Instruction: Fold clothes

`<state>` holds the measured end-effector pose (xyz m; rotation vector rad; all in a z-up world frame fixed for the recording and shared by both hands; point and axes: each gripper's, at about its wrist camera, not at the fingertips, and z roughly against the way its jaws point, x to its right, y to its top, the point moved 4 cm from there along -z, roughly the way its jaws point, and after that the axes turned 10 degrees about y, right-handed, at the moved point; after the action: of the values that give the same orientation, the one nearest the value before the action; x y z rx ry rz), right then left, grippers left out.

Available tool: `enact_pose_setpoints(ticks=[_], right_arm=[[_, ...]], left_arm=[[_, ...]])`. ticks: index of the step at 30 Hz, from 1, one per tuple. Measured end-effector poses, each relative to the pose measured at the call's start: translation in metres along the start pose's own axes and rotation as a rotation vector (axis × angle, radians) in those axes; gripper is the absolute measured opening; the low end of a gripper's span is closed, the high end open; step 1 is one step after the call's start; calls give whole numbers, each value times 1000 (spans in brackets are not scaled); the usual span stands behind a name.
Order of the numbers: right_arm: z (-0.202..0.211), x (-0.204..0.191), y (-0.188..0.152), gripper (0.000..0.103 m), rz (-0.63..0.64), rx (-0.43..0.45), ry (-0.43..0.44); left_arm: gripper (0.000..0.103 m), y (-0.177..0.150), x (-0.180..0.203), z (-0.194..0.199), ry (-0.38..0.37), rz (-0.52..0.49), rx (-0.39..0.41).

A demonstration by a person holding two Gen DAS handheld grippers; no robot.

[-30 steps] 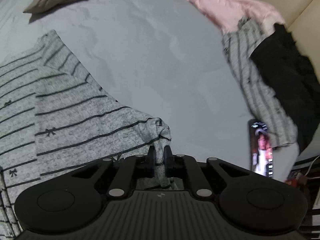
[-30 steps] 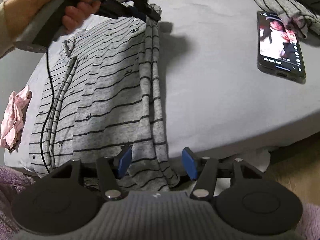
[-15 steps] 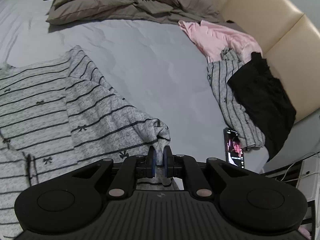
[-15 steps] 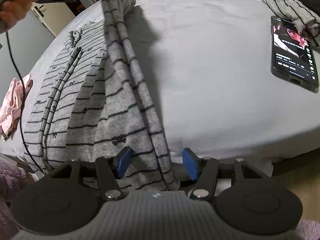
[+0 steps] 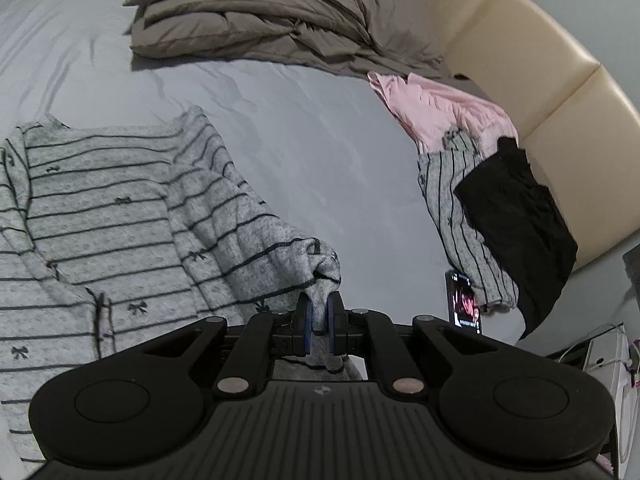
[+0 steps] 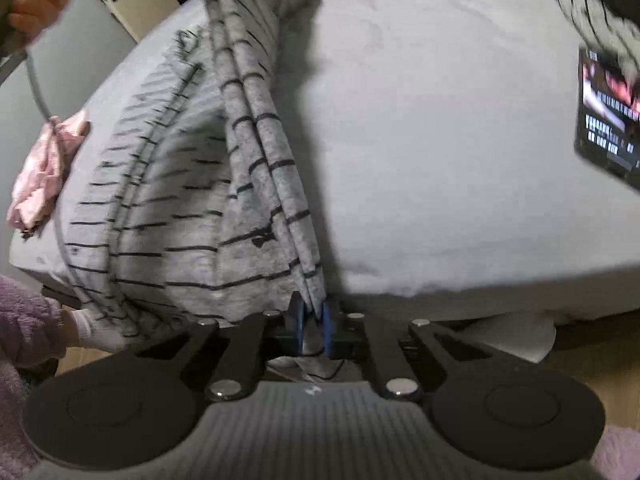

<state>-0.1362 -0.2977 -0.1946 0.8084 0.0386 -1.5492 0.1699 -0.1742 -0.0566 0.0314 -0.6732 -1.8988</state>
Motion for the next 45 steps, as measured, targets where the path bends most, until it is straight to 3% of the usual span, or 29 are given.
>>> enact_pose_setpoints(ticks=[5, 11, 18, 24, 26, 34, 36, 38, 39, 45], right_arm=[[13, -43, 6, 9, 123, 6, 54], [7, -98, 17, 9, 261, -55, 114], [-19, -144, 14, 0, 331, -155, 224], [-46, -157, 5, 1, 344, -240, 249], [-49, -155, 6, 5, 332, -239, 239], [-35, -123, 23, 8, 224, -99, 122], [-30, -116, 25, 14, 209, -72, 97], [-25, -113, 25, 41, 211, -53, 76], [-23, -112, 25, 49, 217, -44, 64], [-17, -114, 11, 45, 270, -41, 38]], left_arm=[[5, 2, -22, 9, 3, 4, 27], [5, -3, -59, -5, 45, 34, 31], [5, -16, -111, -31, 90, 125, 2], [6, -30, -142, -55, 111, 166, -36], [10, -35, -147, -59, 127, 155, -38], [27, -51, -144, -8, 77, 125, 72], [29, -63, -136, 11, 50, 117, 90], [29, -82, -128, 26, 24, 123, 93], [29, -92, -124, 34, 12, 127, 93], [38, -172, -99, 60, -6, 180, 69]])
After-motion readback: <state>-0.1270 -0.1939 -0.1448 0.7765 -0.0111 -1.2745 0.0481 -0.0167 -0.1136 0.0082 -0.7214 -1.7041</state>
